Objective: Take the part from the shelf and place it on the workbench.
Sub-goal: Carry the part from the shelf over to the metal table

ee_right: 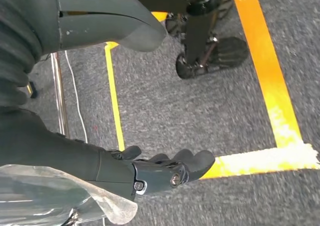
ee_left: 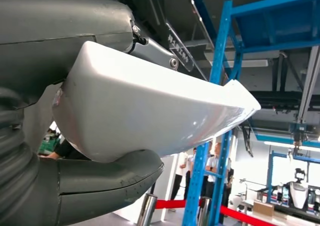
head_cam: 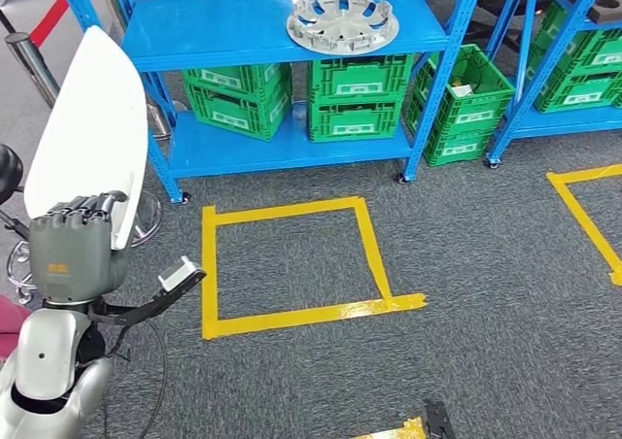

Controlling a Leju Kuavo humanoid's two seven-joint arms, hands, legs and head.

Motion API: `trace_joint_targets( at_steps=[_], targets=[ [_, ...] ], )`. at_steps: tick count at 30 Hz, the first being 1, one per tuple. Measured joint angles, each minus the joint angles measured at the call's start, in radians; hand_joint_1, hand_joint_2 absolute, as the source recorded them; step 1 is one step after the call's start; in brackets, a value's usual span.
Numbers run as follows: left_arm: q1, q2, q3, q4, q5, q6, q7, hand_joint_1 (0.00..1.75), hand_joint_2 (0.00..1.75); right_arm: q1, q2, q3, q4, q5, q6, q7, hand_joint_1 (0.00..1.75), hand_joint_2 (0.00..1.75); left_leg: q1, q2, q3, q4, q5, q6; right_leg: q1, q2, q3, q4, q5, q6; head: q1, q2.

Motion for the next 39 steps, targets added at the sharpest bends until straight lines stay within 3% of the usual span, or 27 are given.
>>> trace_joint_targets(
  at_steps=[2, 4, 6, 7, 8, 10, 12, 16, 20, 26, 36, 39],
  targets=[
    [-0.001, -0.014, 0.011, 0.000, 0.000, -0.005, -0.010, 1.75, 1.75, 0.001, 0.001, -0.001, 0.000, 0.002, 0.000, 0.004, 0.00, 1.75, 0.006, 0.002, -0.007, -0.011, 0.015, 0.014, -0.001, 0.003, -0.026, 0.045, -0.036, 0.011, 0.003, 0.000],
    [-0.002, -0.026, 0.020, 0.002, 0.000, -0.010, -0.014, 1.75, 1.75, 0.001, 0.001, -0.002, 0.000, 0.004, 0.000, 0.008, 0.00, 1.75, 0.007, 0.003, -0.022, -0.013, 0.027, 0.021, -0.007, 0.005, -0.078, 0.165, -0.106, 0.022, 0.006, 0.000],
    [-0.001, -0.035, 0.027, 0.005, 0.000, -0.017, -0.019, 1.75, 1.75, 0.004, 0.002, -0.002, 0.000, 0.010, 0.001, 0.014, 0.00, 1.75, 0.006, 0.002, -0.037, -0.011, 0.038, 0.021, -0.012, 0.005, -0.116, 0.266, -0.144, 0.029, 0.006, 0.000],
    [0.000, -0.039, 0.031, 0.006, 0.000, -0.019, -0.022, 1.75, 1.75, 0.005, 0.002, -0.002, 0.000, 0.014, 0.002, 0.017, 0.00, 1.75, 0.006, 0.001, -0.042, -0.010, 0.042, 0.019, -0.013, 0.005, -0.110, 0.267, -0.137, 0.031, 0.006, 0.000],
    [0.001, -0.041, 0.033, 0.008, 0.000, -0.021, -0.023, 1.75, 1.75, 0.006, 0.002, -0.002, 0.000, 0.019, 0.004, 0.020, 0.00, 1.75, 0.006, 0.001, -0.045, -0.009, 0.045, 0.016, -0.015, 0.005, -0.082, 0.225, -0.111, 0.031, 0.006, 0.000],
    [0.002, -0.044, 0.037, 0.009, 0.000, -0.021, -0.023, 1.75, 1.75, 0.006, 0.002, -0.002, 0.000, 0.024, 0.006, 0.023, 0.00, 1.75, 0.004, 0.000, -0.049, -0.008, 0.050, 0.009, -0.017, 0.005, 0.003, 0.078, -0.055, 0.029, 0.006, 0.000],
    [0.001, -0.046, 0.041, 0.009, 0.000, -0.021, -0.023, 1.75, 1.75, 0.005, 0.004, -0.002, 0.000, 0.026, 0.007, 0.023, 0.00, 1.75, 0.000, 0.001, -0.055, -0.004, 0.054, 0.003, -0.017, 0.006, 0.054, -0.014, -0.032, 0.022, 0.006, 0.000],
    [0.002, -0.047, 0.047, 0.009, 0.000, -0.021, -0.023, 1.75, 1.75, 0.009, 0.008, -0.003, 0.000, 0.029, 0.007, 0.025, 0.00, 1.75, -0.002, 0.000, -0.065, -0.001, 0.065, 0.012, -0.014, 0.007, 0.051, -0.022, -0.027, 0.013, 0.005, 0.000],
    [0.001, -0.048, 0.052, 0.009, 0.000, -0.021, -0.023, 1.75, 1.75, 0.009, 0.008, -0.003, 0.000, 0.031, 0.007, 0.025, 0.00, 1.75, 0.001, 0.000, -0.066, -0.008, 0.074, -0.001, -0.010, 0.006, 0.046, -0.018, -0.024, 0.006, 0.005, 0.000],
    [0.001, -0.047, 0.054, 0.010, 0.000, -0.021, -0.019, 1.75, 1.75, 0.008, 0.008, -0.003, 0.000, 0.034, 0.009, 0.026, 0.00, 1.75, 0.004, 0.000, -0.070, -0.011, 0.080, -0.011, -0.007, 0.005, 0.040, -0.017, -0.021, -0.002, 0.005, 0.000],
    [0.007, -0.020, 0.085, 0.010, 0.000, -0.031, -0.001, 1.75, 1.75, 0.009, 0.022, -0.003, 0.000, 0.063, 0.021, 0.034, 0.00, 1.75, 0.004, -0.001, -0.079, -0.010, 0.084, -0.016, -0.008, 0.005, 0.033, -0.016, -0.016, -0.002, 0.005, 0.000],
    [0.010, -0.015, 0.093, 0.010, 0.000, -0.033, -0.001, 1.75, 1.75, 0.008, 0.027, -0.003, 0.000, 0.069, 0.019, 0.038, 0.00, 1.75, 0.002, -0.001, -0.083, -0.003, 0.082, -0.012, -0.010, 0.004, 0.031, -0.016, -0.014, 0.001, 0.005, 0.000]
  ],
)
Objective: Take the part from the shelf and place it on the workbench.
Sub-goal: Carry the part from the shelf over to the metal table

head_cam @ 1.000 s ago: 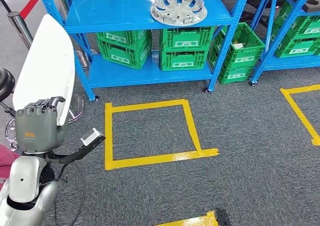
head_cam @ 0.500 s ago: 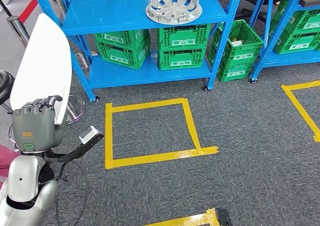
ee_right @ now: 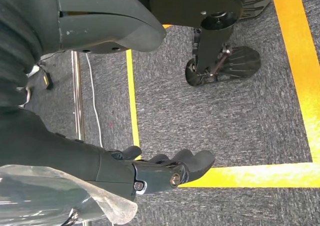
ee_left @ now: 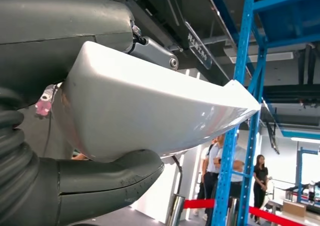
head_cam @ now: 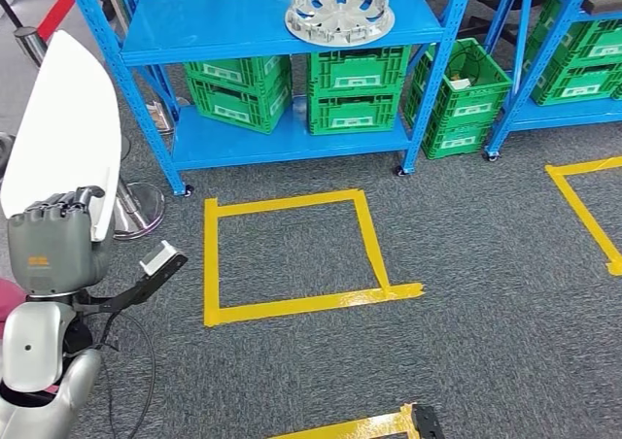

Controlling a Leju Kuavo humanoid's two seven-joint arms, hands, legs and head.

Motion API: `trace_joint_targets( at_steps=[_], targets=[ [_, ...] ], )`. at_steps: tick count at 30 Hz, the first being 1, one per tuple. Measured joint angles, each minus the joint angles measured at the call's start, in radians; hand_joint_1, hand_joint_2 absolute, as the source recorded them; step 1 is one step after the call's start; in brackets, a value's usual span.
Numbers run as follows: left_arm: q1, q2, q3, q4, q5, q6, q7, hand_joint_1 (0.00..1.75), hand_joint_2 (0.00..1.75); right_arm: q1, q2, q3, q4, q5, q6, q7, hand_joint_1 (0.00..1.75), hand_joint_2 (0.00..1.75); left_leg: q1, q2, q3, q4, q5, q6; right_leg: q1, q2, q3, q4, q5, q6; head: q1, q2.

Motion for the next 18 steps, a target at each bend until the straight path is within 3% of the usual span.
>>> trace_joint_targets(
  at_steps=[6, 8, 9, 11, 12, 13, 14, 16, 18],
  targets=[
    [0.001, 0.004, 0.007, 0.000, 0.000, -0.003, 0.002, 1.75, 1.75, 0.000, 0.006, 0.000, 0.000, 0.008, -0.001, 0.004, 0.00, 1.75, 0.000, 0.000, -0.005, 0.002, 0.000, 0.014, -0.002, -0.001, -0.001, -0.002, 0.002, 0.010, 0.000, 0.000],
    [-0.001, 0.003, 0.007, 0.000, 0.000, -0.004, 0.004, 1.75, 1.75, -0.001, 0.006, -0.001, 0.000, 0.010, -0.001, 0.004, 0.00, 1.75, 0.006, 0.002, -0.001, -0.016, 0.011, 0.022, -0.001, 0.001, -0.013, 0.016, -0.018, 0.016, 0.002, 0.000],
    [-0.001, 0.003, 0.007, 0.000, 0.000, -0.003, 0.004, 1.75, 1.75, -0.001, 0.006, -0.001, 0.000, 0.011, 0.000, 0.004, 0.00, 1.75, 0.010, 0.002, 0.000, -0.024, 0.016, 0.026, -0.002, 0.002, -0.030, 0.052, -0.045, 0.019, 0.005, 0.000],
    [-0.002, 0.002, 0.006, 0.002, 0.000, -0.003, 0.004, 1.75, 1.75, 0.000, 0.006, -0.001, 0.000, 0.015, 0.000, 0.005, 0.00, 1.75, 0.011, 0.003, -0.005, -0.026, 0.021, 0.028, -0.006, 0.002, -0.087, 0.181, -0.117, 0.027, 0.009, 0.000],
    [-0.001, 0.001, 0.006, 0.005, 0.000, -0.003, 0.004, 1.75, 1.75, 0.001, 0.006, -0.001, 0.000, 0.017, 0.001, 0.006, 0.00, 1.75, 0.011, 0.003, -0.010, -0.025, 0.023, 0.027, -0.009, 0.002, -0.112, 0.241, -0.142, 0.031, 0.010, 0.000],
    [-0.001, 0.001, 0.006, 0.007, 0.000, -0.003, 0.004, 1.75, 1.75, 0.001, 0.006, -0.002, 0.000, 0.019, 0.001, 0.007, 0.00, 1.75, 0.012, 0.003, -0.013, -0.024, 0.025, 0.025, -0.012, 0.002, -0.124, 0.272, -0.149, 0.035, 0.011, 0.000],
    [0.000, 0.001, 0.006, 0.010, 0.000, -0.003, 0.004, 1.75, 1.75, 0.002, 0.006, -0.002, 0.000, 0.020, 0.001, 0.008, 0.00, 1.75, 0.014, 0.003, -0.017, -0.022, 0.026, 0.022, -0.014, 0.002, -0.116, 0.262, -0.136, 0.038, 0.011, 0.000],
    [-0.001, 0.001, 0.006, 0.013, 0.000, -0.003, 0.004, 1.75, 1.75, 0.000, 0.006, -0.004, 0.000, 0.021, 0.001, 0.008, 0.00, 1.75, 0.018, 0.002, -0.023, -0.013, 0.028, 0.013, -0.022, 0.002, -0.047, 0.137, -0.078, 0.045, 0.012, 0.000],
    [-0.001, 0.000, 0.006, 0.015, 0.000, -0.003, 0.004, 1.75, 1.75, -0.002, 0.007, -0.006, 0.000, 0.023, 0.002, 0.008, 0.00, 1.75, 0.018, 0.001, -0.030, -0.001, 0.029, -0.002, -0.023, 0.007, 0.010, 0.026, -0.042, 0.041, 0.011, 0.000]
  ],
)
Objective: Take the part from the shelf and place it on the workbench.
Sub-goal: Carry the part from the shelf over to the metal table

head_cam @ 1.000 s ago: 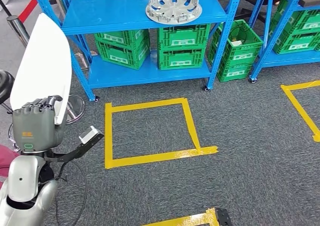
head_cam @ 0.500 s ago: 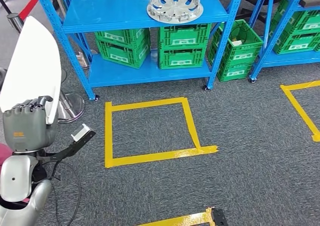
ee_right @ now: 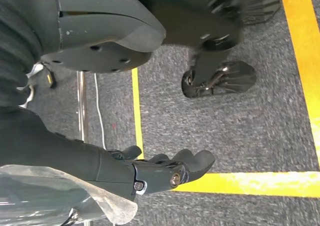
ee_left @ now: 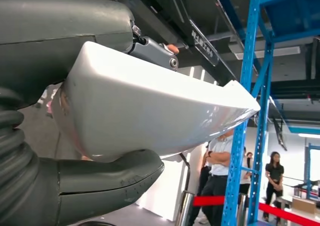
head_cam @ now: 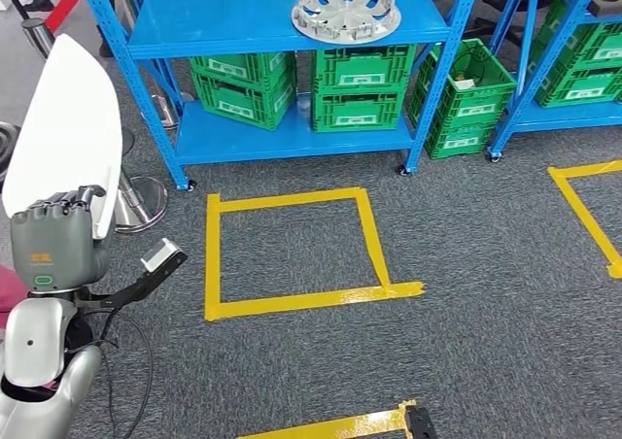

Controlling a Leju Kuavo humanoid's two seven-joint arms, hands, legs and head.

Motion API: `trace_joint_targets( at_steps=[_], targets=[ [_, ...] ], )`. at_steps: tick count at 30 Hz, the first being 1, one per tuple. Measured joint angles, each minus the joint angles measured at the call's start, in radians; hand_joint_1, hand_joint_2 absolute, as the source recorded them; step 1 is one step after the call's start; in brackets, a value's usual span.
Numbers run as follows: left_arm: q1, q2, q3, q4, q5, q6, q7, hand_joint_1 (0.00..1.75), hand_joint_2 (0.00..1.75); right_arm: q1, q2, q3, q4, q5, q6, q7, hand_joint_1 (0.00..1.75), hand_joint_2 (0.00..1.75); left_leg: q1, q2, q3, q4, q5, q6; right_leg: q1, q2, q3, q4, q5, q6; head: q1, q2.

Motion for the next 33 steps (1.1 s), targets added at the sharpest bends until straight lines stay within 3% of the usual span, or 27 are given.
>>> trace_joint_targets(
  at_steps=[4, 5, 7, 9, 10, 11, 12, 14, 16, 19, 21, 24, 25, 26, 27, 30, 31, 33],
  targets=[
    [-0.001, -0.001, -0.001, 0.001, 0.000, 0.000, -0.001, 1.75, 1.75, 0.001, 0.001, -0.002, 0.000, 0.003, 0.001, 0.002, 0.00, 1.75, 0.003, -0.002, -0.003, 0.002, 0.008, -0.027, 0.006, 0.004, 0.002, -0.012, 0.011, -0.036, -0.005, 0.000],
    [-0.001, -0.002, -0.001, 0.001, 0.000, 0.000, -0.001, 1.75, 1.75, 0.001, 0.001, -0.003, 0.000, 0.003, 0.001, 0.002, 0.00, 1.75, 0.005, -0.002, -0.010, 0.016, -0.007, -0.031, 0.006, 0.003, 0.002, -0.012, 0.017, -0.045, -0.006, 0.000],
    [-0.001, -0.001, -0.001, 0.002, 0.000, -0.001, 0.000, 1.75, 1.75, 0.002, 0.001, -0.005, 0.000, 0.004, 0.000, 0.003, 0.00, 1.75, 0.005, -0.002, -0.043, 0.108, -0.075, -0.035, 0.006, 0.000, 0.000, -0.013, 0.027, -0.059, -0.010, 0.000],
    [0.000, -0.001, -0.001, 0.002, 0.000, -0.002, 0.001, 1.75, 1.75, 0.003, 0.001, -0.007, 0.000, 0.005, 0.000, 0.003, 0.00, 1.75, 0.003, -0.002, -0.091, 0.252, -0.152, -0.036, 0.012, -0.001, -0.008, -0.012, 0.033, -0.065, -0.012, 0.000],
    [0.001, -0.001, -0.001, 0.003, 0.000, -0.002, 0.002, 1.75, 1.75, 0.004, 0.001, -0.008, 0.000, 0.006, -0.001, 0.004, 0.00, 1.75, 0.002, -0.002, -0.102, 0.297, -0.169, -0.034, 0.015, -0.001, -0.011, -0.012, 0.035, -0.066, -0.012, 0.000],
    [0.002, -0.001, -0.002, 0.003, 0.000, -0.003, 0.002, 1.75, 1.75, 0.004, 0.001, -0.008, 0.000, 0.006, -0.001, 0.004, 0.00, 1.75, 0.000, -0.002, -0.095, 0.305, -0.167, -0.029, 0.019, -0.001, -0.013, -0.011, 0.036, -0.067, -0.012, 0.000],
    [0.002, -0.001, -0.002, 0.004, 0.000, -0.004, 0.002, 1.75, 1.75, 0.004, 0.001, -0.009, 0.000, 0.007, -0.002, 0.005, 0.00, 1.75, -0.002, -0.002, -0.069, 0.269, -0.147, -0.022, 0.022, -0.001, -0.014, -0.011, 0.036, -0.067, -0.012, 0.000],
    [0.001, -0.001, -0.002, 0.004, 0.000, -0.004, 0.002, 1.75, 1.75, 0.003, 0.002, -0.010, 0.000, 0.007, -0.002, 0.005, 0.00, 1.75, -0.011, -0.003, 0.013, 0.130, -0.093, -0.001, 0.027, -0.001, -0.013, -0.010, 0.037, -0.067, -0.011, 0.000],
    [-0.001, -0.002, -0.002, 0.004, 0.000, -0.004, 0.002, 1.75, 1.75, 0.002, 0.004, -0.010, 0.000, 0.008, -0.002, 0.005, 0.00, 1.75, -0.020, -0.003, 0.060, 0.035, -0.072, 0.014, 0.029, -0.001, -0.019, -0.008, 0.039, -0.061, -0.011, 0.000],
    [0.000, -0.002, -0.002, 0.004, 0.000, -0.006, 0.002, 1.75, 1.75, 0.002, 0.006, -0.011, 0.000, 0.008, -0.001, 0.005, 0.00, 1.75, -0.023, -0.003, 0.062, 0.013, -0.069, 0.019, 0.026, -0.003, -0.029, -0.006, 0.041, -0.046, -0.011, 0.000],
    [-0.001, -0.004, -0.002, 0.004, 0.000, -0.007, 0.002, 1.75, 1.75, 0.001, 0.006, -0.013, 0.000, 0.008, -0.001, 0.005, 0.00, 1.75, -0.018, -0.002, 0.062, 0.002, -0.060, 0.025, 0.025, -0.003, -0.048, 0.027, 0.012, -0.035, -0.009, 0.000],
    [0.002, -0.006, -0.002, 0.004, 0.000, -0.008, 0.002, 1.75, 1.75, 0.003, 0.006, -0.018, 0.000, 0.010, -0.002, 0.006, 0.00, 1.75, -0.015, 0.000, 0.052, -0.002, -0.051, 0.030, 0.021, -0.003, -0.132, 0.211, -0.083, -0.022, -0.005, 0.000],
    [0.004, -0.007, -0.002, 0.004, 0.000, -0.008, 0.002, 1.75, 1.75, 0.004, 0.006, -0.018, 0.000, 0.012, -0.002, 0.006, 0.00, 1.75, -0.015, 0.001, 0.048, -0.002, -0.049, 0.030, 0.019, -0.003, -0.155, 0.263, -0.099, -0.019, -0.005, 0.000],
    [0.006, -0.007, -0.002, 0.004, 0.000, -0.008, 0.002, 1.75, 1.75, 0.005, 0.006, -0.019, 0.000, 0.013, -0.002, 0.006, 0.00, 1.75, -0.015, 0.001, 0.045, -0.001, -0.046, 0.029, 0.017, -0.003, -0.161, 0.281, -0.097, -0.016, -0.005, 0.000],
    [0.007, -0.008, -0.002, 0.004, 0.000, -0.008, 0.002, 1.75, 1.75, 0.006, 0.005, -0.019, 0.000, 0.015, -0.003, 0.007, 0.00, 1.75, -0.015, 0.001, 0.043, -0.001, -0.044, 0.027, 0.016, -0.004, -0.145, 0.254, -0.074, -0.015, -0.005, 0.000],
    [0.008, -0.009, -0.002, 0.004, 0.000, -0.007, 0.002, 1.75, 1.75, 0.003, 0.005, -0.019, -0.001, 0.018, -0.005, 0.007, 0.00, 1.75, -0.015, 0.000, 0.039, 0.006, -0.040, 0.017, 0.013, -0.003, -0.032, 0.046, 0.008, -0.018, -0.006, 0.000],
    [0.008, -0.009, -0.002, 0.004, 0.000, -0.007, 0.002, 1.75, 1.75, 0.002, 0.005, -0.019, -0.001, 0.019, -0.005, 0.007, 0.00, 1.75, -0.017, 0.000, 0.036, 0.009, -0.038, 0.011, 0.013, -0.002, -0.010, 0.005, 0.018, -0.022, -0.007, 0.000],
    [0.008, -0.010, -0.003, 0.004, 0.000, -0.007, 0.002, 1.75, 1.75, 0.003, 0.005, -0.019, -0.001, 0.020, -0.007, 0.008, 0.00, 1.75, -0.018, -0.001, 0.031, 0.011, -0.032, -0.001, 0.017, 0.001, -0.003, -0.010, 0.022, -0.033, -0.008, 0.000]
  ],
)
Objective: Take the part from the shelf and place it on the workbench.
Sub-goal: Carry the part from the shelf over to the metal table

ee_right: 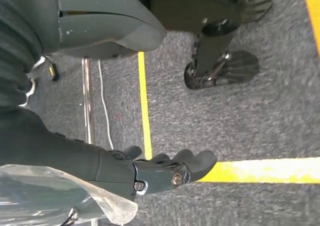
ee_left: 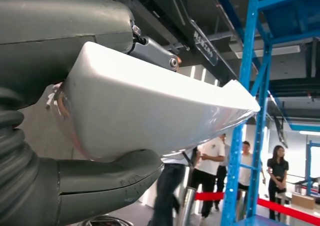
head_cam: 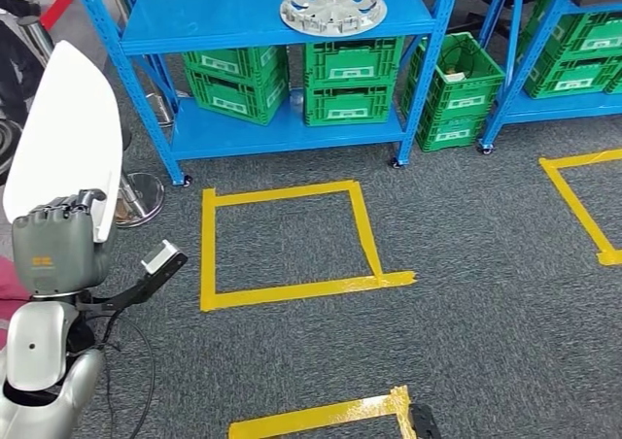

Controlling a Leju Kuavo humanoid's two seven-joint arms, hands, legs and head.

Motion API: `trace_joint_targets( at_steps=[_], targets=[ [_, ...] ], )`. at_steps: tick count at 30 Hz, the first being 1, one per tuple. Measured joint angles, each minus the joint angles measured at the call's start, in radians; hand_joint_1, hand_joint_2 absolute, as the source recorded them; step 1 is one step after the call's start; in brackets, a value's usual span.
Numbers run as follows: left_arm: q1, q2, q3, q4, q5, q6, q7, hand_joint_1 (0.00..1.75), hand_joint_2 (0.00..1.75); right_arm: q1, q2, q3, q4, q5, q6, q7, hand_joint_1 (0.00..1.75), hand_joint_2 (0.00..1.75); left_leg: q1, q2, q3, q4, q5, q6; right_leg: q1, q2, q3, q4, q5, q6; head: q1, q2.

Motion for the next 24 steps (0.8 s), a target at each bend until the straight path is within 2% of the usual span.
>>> trace_joint_targets(
  at_steps=[2, 3, 4, 6, 7, 8, 9, 11, 12, 13, 14, 17, 24],
  targets=[
    [0.001, 0.000, -0.001, 0.000, 0.000, 0.000, 0.000, 1.75, 1.75, 0.002, 0.000, 0.000, 0.000, 0.001, -0.002, 0.001, 0.00, 1.75, 0.003, 0.000, -0.005, 0.007, -0.005, -0.011, -0.001, -0.001, -0.005, 0.000, 0.009, -0.014, 0.000, 0.000],
    [0.000, 0.001, -0.002, 0.000, 0.000, 0.000, 0.000, 1.75, 1.75, 0.001, 0.000, -0.001, 0.000, 0.001, -0.003, 0.001, 0.00, 1.75, 0.005, -0.001, -0.014, 0.030, -0.024, -0.015, -0.003, -0.002, -0.007, -0.002, 0.014, -0.021, -0.002, 0.000],
    [0.000, 0.001, -0.002, 0.000, 0.000, 0.000, 0.000, 1.75, 1.75, 0.001, 0.000, -0.001, 0.000, 0.001, -0.003, 0.001, 0.00, 1.75, 0.005, -0.001, -0.031, 0.074, -0.055, -0.019, -0.004, -0.002, -0.010, -0.003, 0.018, -0.028, -0.004, 0.000],
    [0.001, 0.002, -0.003, 0.000, 0.000, 0.000, 0.000, 1.75, 1.75, 0.001, 0.000, -0.002, 0.000, 0.002, -0.003, 0.001, 0.00, 1.75, 0.006, -0.001, -0.081, 0.209, -0.133, -0.026, -0.003, -0.003, -0.018, -0.003, 0.023, -0.034, -0.006, 0.000],
    [0.003, 0.002, -0.003, 0.000, 0.000, 0.000, 0.000, 1.75, 1.75, 0.002, 0.000, -0.002, 0.000, 0.003, -0.003, 0.001, 0.00, 1.75, 0.006, -0.001, -0.100, 0.266, -0.158, -0.027, -0.002, -0.004, -0.022, -0.003, 0.025, -0.035, -0.006, 0.000],
    [0.005, 0.002, -0.003, 0.001, 0.000, 0.000, 0.000, 1.75, 1.75, 0.002, 0.000, -0.003, 0.000, 0.003, -0.003, 0.001, 0.00, 1.75, 0.006, -0.001, -0.104, 0.292, -0.165, -0.026, -0.001, -0.004, -0.026, -0.002, 0.028, -0.035, -0.006, 0.000],
    [0.006, 0.002, -0.003, 0.001, 0.000, 0.000, 0.000, 1.75, 1.75, 0.003, 0.000, -0.004, 0.000, 0.003, -0.003, 0.001, 0.00, 1.75, 0.005, -0.001, -0.088, 0.275, -0.152, -0.023, 0.001, -0.004, -0.028, -0.002, 0.030, -0.034, -0.006, 0.000],
    [0.005, 0.002, -0.003, 0.001, 0.000, 0.000, 0.000, 1.75, 1.75, 0.002, 0.000, -0.006, 0.000, 0.005, -0.002, 0.001, 0.00, 1.75, 0.003, -0.001, -0.009, 0.144, -0.095, -0.012, 0.002, -0.004, -0.029, -0.002, 0.033, -0.032, -0.006, 0.000],
    [0.005, 0.002, -0.003, 0.001, 0.000, 0.000, -0.001, 1.75, 1.75, 0.002, 0.000, -0.006, 0.000, 0.006, -0.002, 0.001, 0.00, 1.75, 0.000, -0.001, 0.030, 0.073, -0.075, -0.006, 0.004, -0.003, -0.030, -0.001, 0.034, -0.029, -0.006, 0.000],
    [0.004, 0.002, -0.004, 0.001, 0.000, 0.001, -0.001, 1.75, 1.75, 0.001, 0.000, -0.006, 0.000, 0.007, -0.001, 0.001, 0.00, 1.75, -0.002, -0.001, 0.056, 0.023, -0.063, -0.002, 0.006, -0.003, -0.033, 0.001, 0.035, -0.026, -0.006, 0.000],
    [0.004, 0.001, -0.004, 0.001, 0.000, 0.001, -0.002, 1.75, 1.75, 0.001, 0.000, -0.007, 0.000, 0.008, 0.000, 0.001, 0.00, 1.75, -0.003, -0.001, 0.065, -0.002, -0.061, -0.001, 0.007, -0.003, -0.037, 0.003, 0.035, -0.026, -0.005, 0.000],
    [0.004, 0.001, -0.004, 0.002, 0.000, 0.003, -0.002, 1.75, 1.75, 0.001, 0.000, -0.011, 0.000, 0.013, 0.003, 0.003, 0.00, 1.75, -0.006, -0.003, 0.060, -0.008, -0.058, -0.004, 0.007, -0.004, -0.044, 0.004, 0.039, -0.024, -0.004, 0.000],
    [0.004, 0.001, -0.005, 0.005, 0.000, 0.013, -0.009, 1.75, 1.75, 0.001, 0.000, -0.015, 0.000, 0.024, 0.004, 0.007, 0.00, 1.75, -0.012, -0.003, 0.056, -0.006, -0.054, 0.008, 0.000, -0.003, -0.044, -0.005, 0.049, -0.010, -0.004, 0.000]
  ],
)
